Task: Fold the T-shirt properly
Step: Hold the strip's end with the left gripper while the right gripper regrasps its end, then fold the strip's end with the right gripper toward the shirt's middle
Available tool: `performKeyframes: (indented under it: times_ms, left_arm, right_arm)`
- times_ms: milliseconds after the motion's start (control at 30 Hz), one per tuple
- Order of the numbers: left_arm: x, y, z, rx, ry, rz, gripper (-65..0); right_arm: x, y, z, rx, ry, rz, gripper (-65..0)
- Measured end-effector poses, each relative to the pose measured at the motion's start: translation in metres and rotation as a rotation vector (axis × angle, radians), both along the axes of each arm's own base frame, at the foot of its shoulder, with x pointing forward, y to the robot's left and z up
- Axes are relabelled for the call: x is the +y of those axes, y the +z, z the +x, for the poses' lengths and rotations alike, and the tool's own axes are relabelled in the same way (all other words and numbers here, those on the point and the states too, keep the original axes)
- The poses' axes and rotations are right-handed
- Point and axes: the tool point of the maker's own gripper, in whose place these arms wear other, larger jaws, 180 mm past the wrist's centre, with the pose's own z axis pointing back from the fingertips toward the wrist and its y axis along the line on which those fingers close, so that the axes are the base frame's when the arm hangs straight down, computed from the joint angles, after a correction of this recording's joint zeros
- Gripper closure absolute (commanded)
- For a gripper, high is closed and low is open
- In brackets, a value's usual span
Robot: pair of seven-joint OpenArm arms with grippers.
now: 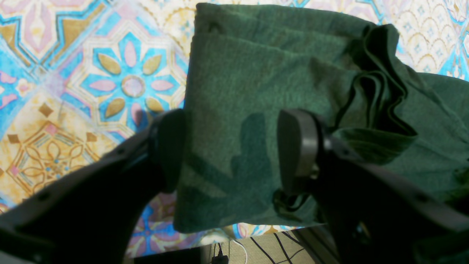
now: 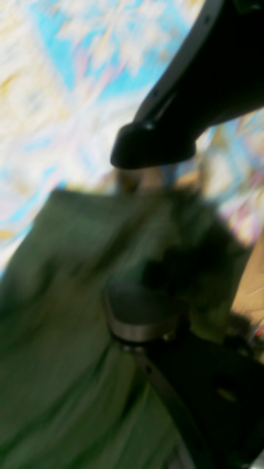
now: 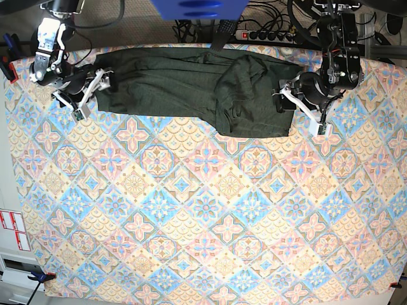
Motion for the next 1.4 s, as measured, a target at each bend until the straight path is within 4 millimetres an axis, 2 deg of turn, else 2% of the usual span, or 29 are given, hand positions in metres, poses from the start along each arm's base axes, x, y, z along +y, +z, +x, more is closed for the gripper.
performKeyframes:
  times_ms: [133,333,700,900,1400]
  left_arm:
    - [0.0,0.0,0.0,0.0,0.0,0.0,-40.3]
    - [0.0,0.0,0.0,-0.001,0.0,-0.001,-40.2]
    - [0.0,0.0,0.0,0.0,0.0,-0.001,-40.2]
    - [0.0,0.0,0.0,0.0,0.0,0.0,-40.2]
    - [0.0,0.0,0.0,0.0,0.0,-0.001,-40.2]
  right_arm:
    - [0.007,0.004,0.003,-0.014,-0.014,0.059,-51.3]
    - [0.006,-0.01,-0.008,0.039,-0.037,0.08,-51.3]
    - [0.005,-0.013,-0.008,0.037,-0.056,0.104,-51.2]
    - [0.023,-0.016,-0.008,0.049,0.008,0.11,-40.9]
    - [0.031,-0.022,-0.024,0.103,0.022,0.121,-17.0]
